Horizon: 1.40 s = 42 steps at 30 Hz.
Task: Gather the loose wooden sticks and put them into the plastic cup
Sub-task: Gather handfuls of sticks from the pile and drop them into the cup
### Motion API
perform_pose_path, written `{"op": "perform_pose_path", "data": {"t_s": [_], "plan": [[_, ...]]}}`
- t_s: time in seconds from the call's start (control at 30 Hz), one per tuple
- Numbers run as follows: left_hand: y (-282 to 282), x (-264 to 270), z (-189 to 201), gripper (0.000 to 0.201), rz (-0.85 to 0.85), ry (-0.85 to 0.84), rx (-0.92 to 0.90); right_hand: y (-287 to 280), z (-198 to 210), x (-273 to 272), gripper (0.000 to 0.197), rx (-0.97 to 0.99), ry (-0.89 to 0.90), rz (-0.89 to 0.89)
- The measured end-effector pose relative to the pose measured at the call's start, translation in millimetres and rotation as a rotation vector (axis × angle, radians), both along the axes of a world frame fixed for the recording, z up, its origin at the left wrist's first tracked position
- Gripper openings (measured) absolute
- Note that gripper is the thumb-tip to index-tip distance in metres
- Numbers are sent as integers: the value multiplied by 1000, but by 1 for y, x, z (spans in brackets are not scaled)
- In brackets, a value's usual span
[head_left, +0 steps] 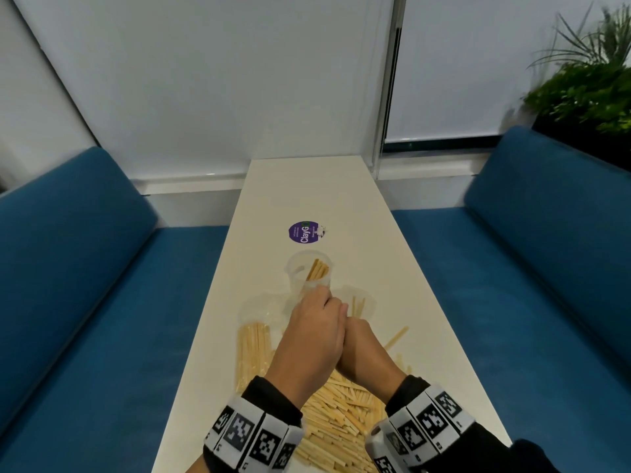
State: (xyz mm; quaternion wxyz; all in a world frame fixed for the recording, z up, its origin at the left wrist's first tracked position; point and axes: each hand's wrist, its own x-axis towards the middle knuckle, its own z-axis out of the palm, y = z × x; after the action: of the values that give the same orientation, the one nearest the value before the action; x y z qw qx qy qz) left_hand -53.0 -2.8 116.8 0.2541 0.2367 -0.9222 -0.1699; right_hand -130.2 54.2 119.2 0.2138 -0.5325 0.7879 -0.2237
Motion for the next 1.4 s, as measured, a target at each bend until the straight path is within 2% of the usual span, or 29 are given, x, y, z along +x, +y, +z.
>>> {"op": "perform_pose_path", "data": {"t_s": [0.07, 0.1, 0.17, 0.23, 0.3, 0.37, 0.43, 0.53, 0.63, 0.77, 0.83, 0.9, 0.93, 1.03, 1.2, 1.3, 1.4], "plan": [[-1, 3, 2, 41, -47, 57, 184, 0, -5, -1, 41, -33, -84, -8], [-2, 6, 2, 42, -61, 103, 292, 2, -9, -4, 39, -92, -212, -33], [-4, 14, 0, 52, -48, 203, 496, 7, -8, -8, 42, -310, -486, -129], [-6, 22, -5, 58, -32, 227, 640, 10, 0, -13, 50, -486, -612, -210], [-6, 29, -10, 59, -60, 113, 635, 11, 10, -17, 50, -620, -674, -196], [-4, 28, -11, 48, -134, -7, 553, 8, 10, -19, 46, -673, -720, -165], [-1, 23, -8, 31, -181, 17, 570, 5, 7, -17, 46, -674, -753, -126], [-1, 13, -1, 21, -202, 87, 627, 3, -2, -11, 49, -645, -759, -96], [-6, 7, -1, 8, -217, 42, 672, 2, -5, -12, 42, -614, -748, -134], [-15, -2, -8, 13, -265, -54, 623, 3, -11, -19, 31, -545, -673, -157], [-28, -8, -5, 15, -214, -66, 601, 8, -18, -27, 52, -489, -584, -180], [-49, -17, -3, 6, -97, -48, 572, 17, -29, -37, 66, -466, -535, -240], [-62, -23, -2, 3, -35, -33, 554, 24, -34, -43, 65, -454, -528, -277], [-103, -46, 0, 10, 119, -14, 487, 51, -50, -58, 48, -404, -545, -389], [-148, -85, -7, 5, 225, 66, 528, 82, -67, -74, 16, -387, -578, -554], [-167, -105, -28, 9, 272, -72, 543, 93, -78, -83, 5, -378, -547, -611], [-173, -118, -51, 23, 255, -393, 461, 103, -90, -89, 11, -327, -532, -638]]}}
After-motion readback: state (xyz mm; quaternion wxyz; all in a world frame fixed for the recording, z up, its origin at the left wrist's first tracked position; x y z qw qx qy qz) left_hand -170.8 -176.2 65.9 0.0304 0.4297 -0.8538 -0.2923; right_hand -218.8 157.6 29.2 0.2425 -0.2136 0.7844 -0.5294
